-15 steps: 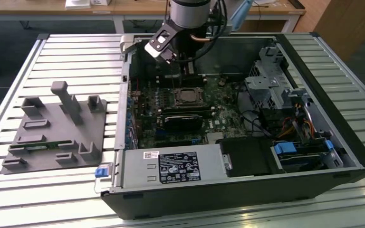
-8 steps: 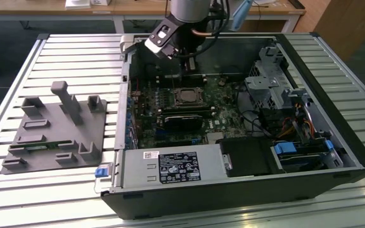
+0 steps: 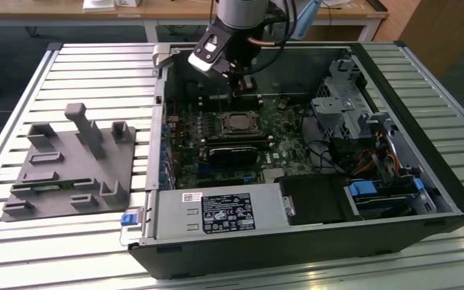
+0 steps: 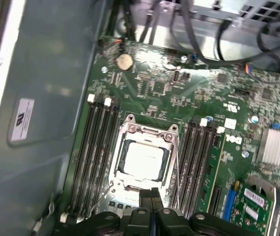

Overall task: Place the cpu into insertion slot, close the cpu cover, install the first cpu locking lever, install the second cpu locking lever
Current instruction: 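Install the first cpu locking lever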

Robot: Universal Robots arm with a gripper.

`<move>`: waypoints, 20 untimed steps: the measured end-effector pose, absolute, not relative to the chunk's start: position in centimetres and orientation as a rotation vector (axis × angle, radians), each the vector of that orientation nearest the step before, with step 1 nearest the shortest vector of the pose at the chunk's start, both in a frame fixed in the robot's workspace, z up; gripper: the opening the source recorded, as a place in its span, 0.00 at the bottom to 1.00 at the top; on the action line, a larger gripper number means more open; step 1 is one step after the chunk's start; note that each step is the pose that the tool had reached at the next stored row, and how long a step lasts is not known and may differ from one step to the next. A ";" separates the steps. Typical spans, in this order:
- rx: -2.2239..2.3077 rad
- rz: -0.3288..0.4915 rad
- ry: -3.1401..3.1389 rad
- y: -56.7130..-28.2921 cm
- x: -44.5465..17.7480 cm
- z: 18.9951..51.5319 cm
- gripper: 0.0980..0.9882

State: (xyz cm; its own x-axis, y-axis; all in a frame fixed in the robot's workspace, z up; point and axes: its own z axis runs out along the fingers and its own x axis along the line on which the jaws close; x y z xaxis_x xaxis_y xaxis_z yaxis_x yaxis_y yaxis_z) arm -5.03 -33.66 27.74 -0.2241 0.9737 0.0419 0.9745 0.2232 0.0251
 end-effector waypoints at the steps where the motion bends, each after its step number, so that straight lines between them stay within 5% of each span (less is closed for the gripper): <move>1: -1.924 -0.071 -2.461 -33.7 -5.0 27.7 0.01; 20: -1.503 -0.066 -2.730 -33.7 -5.0 27.7 0.01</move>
